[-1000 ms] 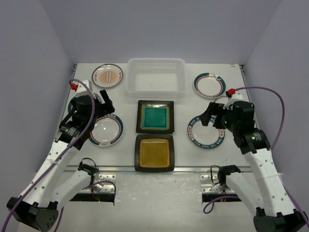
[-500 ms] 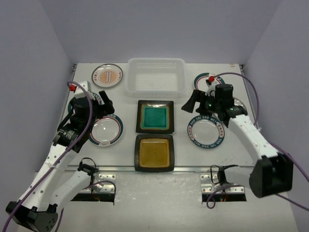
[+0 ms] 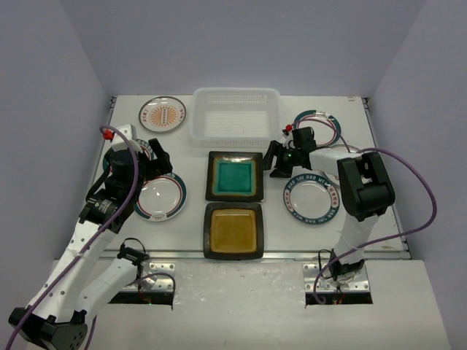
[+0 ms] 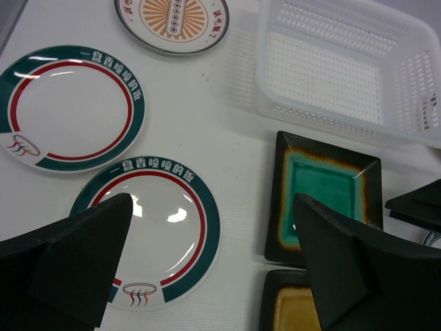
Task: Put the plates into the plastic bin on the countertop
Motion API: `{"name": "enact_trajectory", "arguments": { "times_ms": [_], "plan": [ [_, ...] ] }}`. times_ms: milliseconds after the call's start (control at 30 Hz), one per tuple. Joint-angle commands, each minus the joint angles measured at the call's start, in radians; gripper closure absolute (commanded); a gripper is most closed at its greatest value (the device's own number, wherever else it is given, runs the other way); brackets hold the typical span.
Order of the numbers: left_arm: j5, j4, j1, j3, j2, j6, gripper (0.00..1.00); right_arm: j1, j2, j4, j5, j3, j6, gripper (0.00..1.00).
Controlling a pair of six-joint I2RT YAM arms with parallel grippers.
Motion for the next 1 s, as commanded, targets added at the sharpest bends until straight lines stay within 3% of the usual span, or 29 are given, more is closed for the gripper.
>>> {"name": "enact_trajectory", "arguments": {
  "times_ms": [0,133,767,867,933,967],
  "plan": [
    [-0.001,0.041,-0.001,0.002,-0.009,-0.002,0.0,0.025,0.054,0.137,-0.059,0.01,0.045,0.37],
    [-0.018,0.04,0.001,0.002,-0.012,0.001,0.0,0.039,0.088,0.174,-0.078,-0.013,0.058,0.48],
    [0.019,0.049,-0.001,0.001,-0.017,0.002,0.0,0.057,0.145,0.357,-0.099,-0.149,0.204,0.73],
    [0.02,0.047,-0.001,-0.001,-0.02,0.002,0.0,0.057,0.139,0.383,-0.091,-0.163,0.22,0.8],
    [0.02,0.047,-0.001,-0.001,-0.023,0.002,0.0,0.057,0.145,0.398,-0.09,-0.167,0.232,0.96],
    [0.019,0.048,-0.001,-0.001,-0.024,0.002,0.0,0.057,0.145,0.407,-0.088,-0.172,0.237,0.98]
  ]
}}
